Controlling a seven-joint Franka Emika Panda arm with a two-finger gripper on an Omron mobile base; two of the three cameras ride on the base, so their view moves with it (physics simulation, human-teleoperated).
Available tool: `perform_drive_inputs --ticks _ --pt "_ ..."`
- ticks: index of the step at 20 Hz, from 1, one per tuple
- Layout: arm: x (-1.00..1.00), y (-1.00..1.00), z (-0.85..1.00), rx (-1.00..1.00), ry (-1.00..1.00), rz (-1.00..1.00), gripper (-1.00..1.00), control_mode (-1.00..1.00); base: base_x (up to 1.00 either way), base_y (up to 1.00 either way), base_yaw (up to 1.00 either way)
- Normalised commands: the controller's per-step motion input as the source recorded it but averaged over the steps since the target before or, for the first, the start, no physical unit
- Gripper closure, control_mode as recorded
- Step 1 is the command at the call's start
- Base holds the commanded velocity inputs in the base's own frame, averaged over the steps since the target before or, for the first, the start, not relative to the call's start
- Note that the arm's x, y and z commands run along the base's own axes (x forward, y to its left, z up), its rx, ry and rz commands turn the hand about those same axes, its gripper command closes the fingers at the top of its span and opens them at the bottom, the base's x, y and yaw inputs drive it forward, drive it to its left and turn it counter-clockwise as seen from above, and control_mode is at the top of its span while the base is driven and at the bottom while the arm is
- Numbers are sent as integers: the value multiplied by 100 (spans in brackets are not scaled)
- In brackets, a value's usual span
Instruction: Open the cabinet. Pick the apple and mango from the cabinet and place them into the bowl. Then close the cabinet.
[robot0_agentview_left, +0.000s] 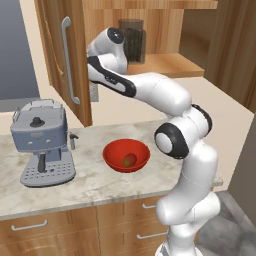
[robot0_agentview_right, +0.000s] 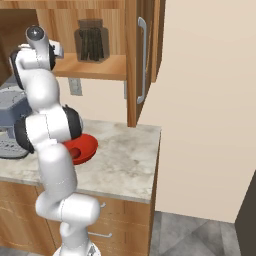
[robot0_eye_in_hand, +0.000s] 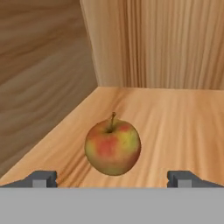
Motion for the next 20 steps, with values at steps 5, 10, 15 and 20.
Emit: perform_drive_inputs --ticks 5,10,15,20 --pt "35 13 0 0 0 0 -100 -100 0 0 0" --pt "30 9 0 0 0 0 -100 -100 0 0 0" --pt "23 9 -5 0 0 0 100 -100 0 0 0" --pt "9 2 -17 0 0 0 100 -100 0 0 0"
